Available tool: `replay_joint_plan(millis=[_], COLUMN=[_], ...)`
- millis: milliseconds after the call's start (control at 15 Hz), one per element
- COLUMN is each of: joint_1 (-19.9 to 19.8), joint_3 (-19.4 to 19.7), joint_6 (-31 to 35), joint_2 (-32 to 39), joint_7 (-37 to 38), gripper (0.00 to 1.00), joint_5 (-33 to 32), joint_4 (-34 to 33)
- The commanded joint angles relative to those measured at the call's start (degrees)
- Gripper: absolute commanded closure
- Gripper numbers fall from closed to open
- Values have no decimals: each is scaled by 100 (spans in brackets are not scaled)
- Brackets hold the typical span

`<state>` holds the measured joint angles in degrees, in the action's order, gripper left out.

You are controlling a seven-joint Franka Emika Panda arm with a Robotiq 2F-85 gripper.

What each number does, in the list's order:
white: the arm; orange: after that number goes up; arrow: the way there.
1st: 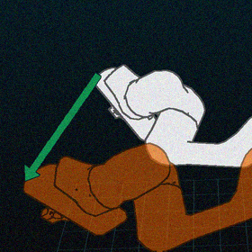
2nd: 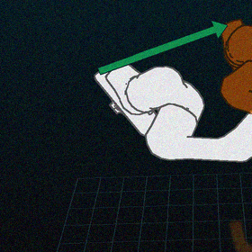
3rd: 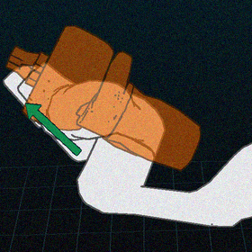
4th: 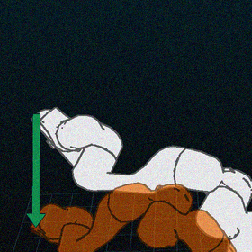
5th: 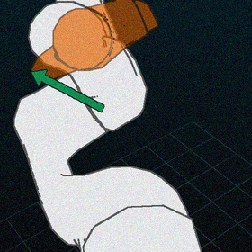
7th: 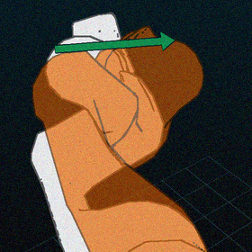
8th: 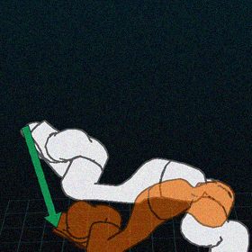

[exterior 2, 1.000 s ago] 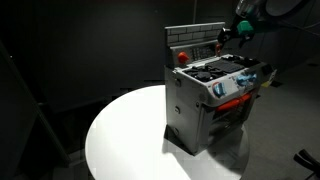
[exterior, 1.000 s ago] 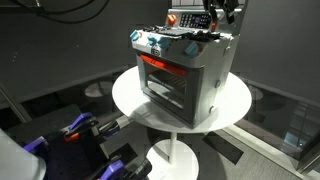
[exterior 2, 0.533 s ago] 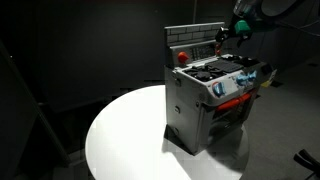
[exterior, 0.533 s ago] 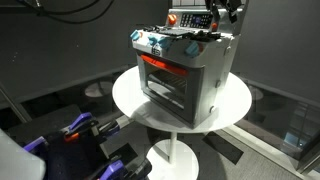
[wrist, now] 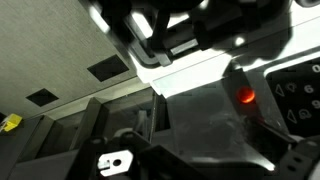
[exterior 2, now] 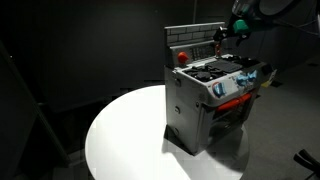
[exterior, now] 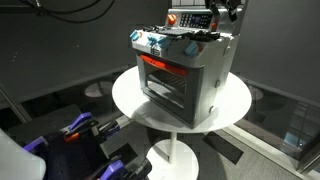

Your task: Press the right top button on the stove

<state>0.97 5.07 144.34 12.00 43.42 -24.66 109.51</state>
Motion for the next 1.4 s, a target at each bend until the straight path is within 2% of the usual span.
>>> replay_joint_plan(millis=[0,600,933,1333], joint_1=[129,225,185,199], joint_3=[10,-117,-287,-514], joint_6=[-177,-475,-697,-1476], joint_2=[-166,-523,-808,-1325], joint_7=[-177,-295,-959,-1822], gripper=[0,0,0,0], joint_5=[115,214,930,1831], joint_4=[38,417,742,983])
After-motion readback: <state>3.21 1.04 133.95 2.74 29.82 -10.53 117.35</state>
